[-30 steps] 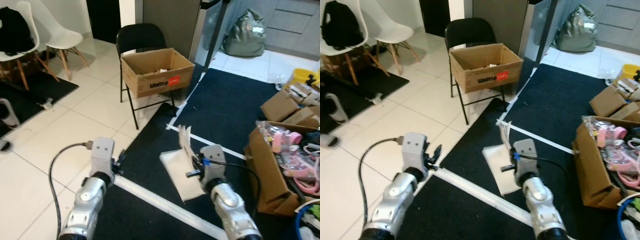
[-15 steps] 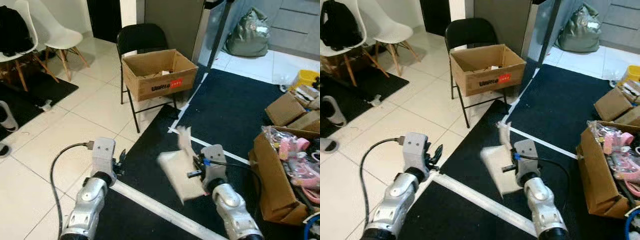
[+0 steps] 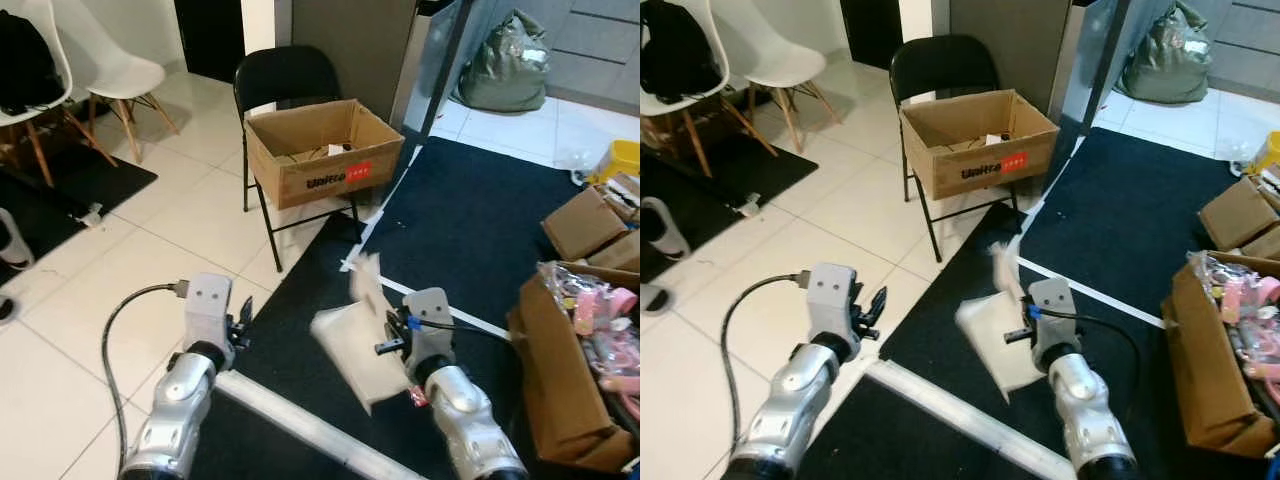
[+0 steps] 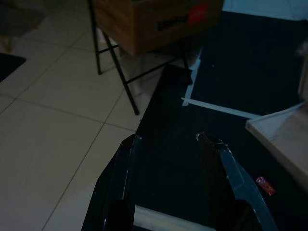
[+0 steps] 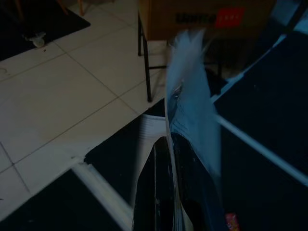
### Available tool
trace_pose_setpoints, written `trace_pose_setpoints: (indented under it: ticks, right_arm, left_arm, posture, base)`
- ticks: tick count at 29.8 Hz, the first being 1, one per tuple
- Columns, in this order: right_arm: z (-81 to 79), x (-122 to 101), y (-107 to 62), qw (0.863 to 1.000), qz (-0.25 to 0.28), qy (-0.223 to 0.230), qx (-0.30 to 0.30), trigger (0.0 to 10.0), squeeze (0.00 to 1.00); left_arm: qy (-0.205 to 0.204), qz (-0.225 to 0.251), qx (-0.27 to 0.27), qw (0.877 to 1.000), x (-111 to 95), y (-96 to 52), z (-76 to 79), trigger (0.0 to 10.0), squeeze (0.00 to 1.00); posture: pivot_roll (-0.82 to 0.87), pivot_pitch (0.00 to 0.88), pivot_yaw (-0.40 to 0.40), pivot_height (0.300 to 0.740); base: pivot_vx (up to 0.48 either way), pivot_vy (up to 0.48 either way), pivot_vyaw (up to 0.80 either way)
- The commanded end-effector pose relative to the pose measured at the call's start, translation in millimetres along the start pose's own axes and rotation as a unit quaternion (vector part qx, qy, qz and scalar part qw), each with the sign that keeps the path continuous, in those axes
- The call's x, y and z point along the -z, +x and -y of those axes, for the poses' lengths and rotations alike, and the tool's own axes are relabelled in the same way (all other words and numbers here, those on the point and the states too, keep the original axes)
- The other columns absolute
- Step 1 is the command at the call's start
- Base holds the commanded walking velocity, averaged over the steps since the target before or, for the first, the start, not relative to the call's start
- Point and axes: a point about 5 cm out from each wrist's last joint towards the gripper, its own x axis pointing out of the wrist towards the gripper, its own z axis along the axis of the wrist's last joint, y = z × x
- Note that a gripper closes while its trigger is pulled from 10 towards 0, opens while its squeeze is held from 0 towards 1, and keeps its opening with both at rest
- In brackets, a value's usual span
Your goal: Picking trash to rubbish bin
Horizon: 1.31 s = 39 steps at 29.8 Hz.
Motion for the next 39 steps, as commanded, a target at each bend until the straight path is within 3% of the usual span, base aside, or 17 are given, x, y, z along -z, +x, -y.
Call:
trace_pose_setpoints:
  ticks: [1, 39]
  right_arm:
    - [5.9, 4.9, -3.4, 1.0, -0.01, -0.003, 0.007, 10.0, 0.0]
    - [6.1, 6.4, -1.7, 1.0, -0.008, -0.001, 0.012, 10.0, 0.0]
  left_arm:
    - [-0.001, -0.01, 0.004, 1.0, 4.3, -0.3, 3.3, 10.0, 0.0]
    - [0.001, -0.008, 0.004, 1.0, 4.2, -0.5, 4.5, 10.0, 0.0]
  posture:
    - [-0.01, 0.122, -0.002, 0.74]
    - [0.0, 0.113, -0.01, 0.74]
  base:
    - [0.274, 0.0, -0.8]
    - [0.276, 0.0, -0.04]
